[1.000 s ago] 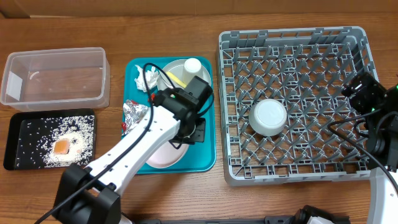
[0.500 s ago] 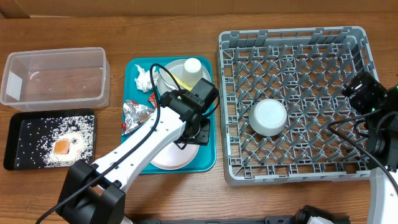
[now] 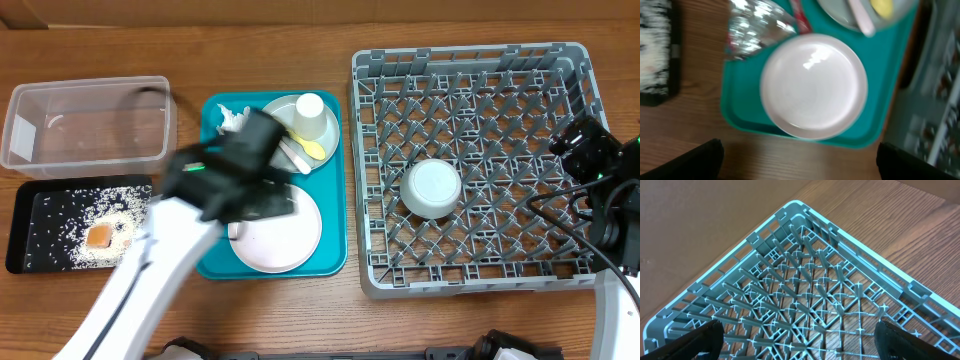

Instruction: Sort waste into correct bins and load items into the dishwasher rack

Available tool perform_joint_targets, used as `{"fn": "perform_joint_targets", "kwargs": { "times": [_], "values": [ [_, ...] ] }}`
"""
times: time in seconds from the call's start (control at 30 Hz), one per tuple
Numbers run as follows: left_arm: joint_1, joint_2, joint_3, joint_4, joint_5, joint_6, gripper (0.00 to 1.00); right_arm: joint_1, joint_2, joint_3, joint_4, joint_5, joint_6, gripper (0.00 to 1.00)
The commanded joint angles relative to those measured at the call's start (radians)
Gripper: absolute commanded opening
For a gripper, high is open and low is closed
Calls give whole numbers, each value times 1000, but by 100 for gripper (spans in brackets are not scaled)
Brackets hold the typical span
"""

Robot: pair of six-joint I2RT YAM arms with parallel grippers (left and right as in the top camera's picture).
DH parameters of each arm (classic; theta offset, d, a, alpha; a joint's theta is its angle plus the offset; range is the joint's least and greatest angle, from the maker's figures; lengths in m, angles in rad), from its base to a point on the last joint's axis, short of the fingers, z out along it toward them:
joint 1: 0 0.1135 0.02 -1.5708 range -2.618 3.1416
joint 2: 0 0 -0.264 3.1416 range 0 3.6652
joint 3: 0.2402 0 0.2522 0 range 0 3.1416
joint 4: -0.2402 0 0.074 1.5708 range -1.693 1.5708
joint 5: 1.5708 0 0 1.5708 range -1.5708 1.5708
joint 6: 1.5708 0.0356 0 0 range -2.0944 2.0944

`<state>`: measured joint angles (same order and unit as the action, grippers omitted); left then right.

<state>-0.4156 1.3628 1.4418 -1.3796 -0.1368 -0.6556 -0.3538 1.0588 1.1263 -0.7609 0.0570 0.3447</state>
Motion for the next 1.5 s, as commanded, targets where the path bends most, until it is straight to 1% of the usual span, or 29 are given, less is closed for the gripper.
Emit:
{"fn": "perform_joint_targets", "kwargs": {
  "times": [0.0,0.1,0.2,0.27,0.37,0.43,0.5,0.53,0.6,0.7,0.77,0.87,0.97,1.07,1.13,1.2,1.3,1.47],
  "values": [
    [186,-56,11,-22,-62,-32,100,-3,-2,26,5,8,10,100],
    [389,-71,11,-34,-69,-32,100,-3,-2,26,31,1,12,100],
    [548,-65,8,-67,-45,-32,100,-3,-2,26,33,-11,16,100],
    [634,-61,5,-95,-25,-32,100,-3,-2,26,11,-121,60,100],
    [704,-61,5,-114,-19,-20,100,-3,-2,26,-83,-349,91,100],
    [724,-61,5,-113,-19,-1,100,-2,-2,26,-76,-491,160,100],
    [729,-61,5,-116,-20,-2,100,6,-2,26,-62,-672,149,100],
    [729,-61,5,-116,-20,-2,100,19,-2,26,-53,-750,116,100],
    [729,-61,5,-115,-21,-2,100,69,-3,27,-53,-827,72,100],
    [730,-61,5,-100,-46,-2,100,211,-3,27,-94,-743,39,100],
    [730,-61,5,-86,-83,-3,100,339,-3,27,-129,-608,21,100],
    [730,-61,5,-82,-87,-13,100,565,5,27,-156,-370,23,100],
    [730,-61,5,-82,-80,-30,100,775,34,27,-145,-211,72,100],
    [731,-61,5,-82,-80,-68,100,931,103,27,-98,-187,97,100],
    [731,-61,5,-82,-80,-78,100,1025,182,27,-60,-154,128,100],
    [731,-61,5,-83,-81,-77,100,1094,267,27,-42,-93,158,100],
    [731,-61,5,-92,-84,-73,100,1157,410,27,-11,-32,195,100],
    [731,-61,5,-106,-108,-73,100,1185,588,39,38,-32,203,100]
  ]
}}
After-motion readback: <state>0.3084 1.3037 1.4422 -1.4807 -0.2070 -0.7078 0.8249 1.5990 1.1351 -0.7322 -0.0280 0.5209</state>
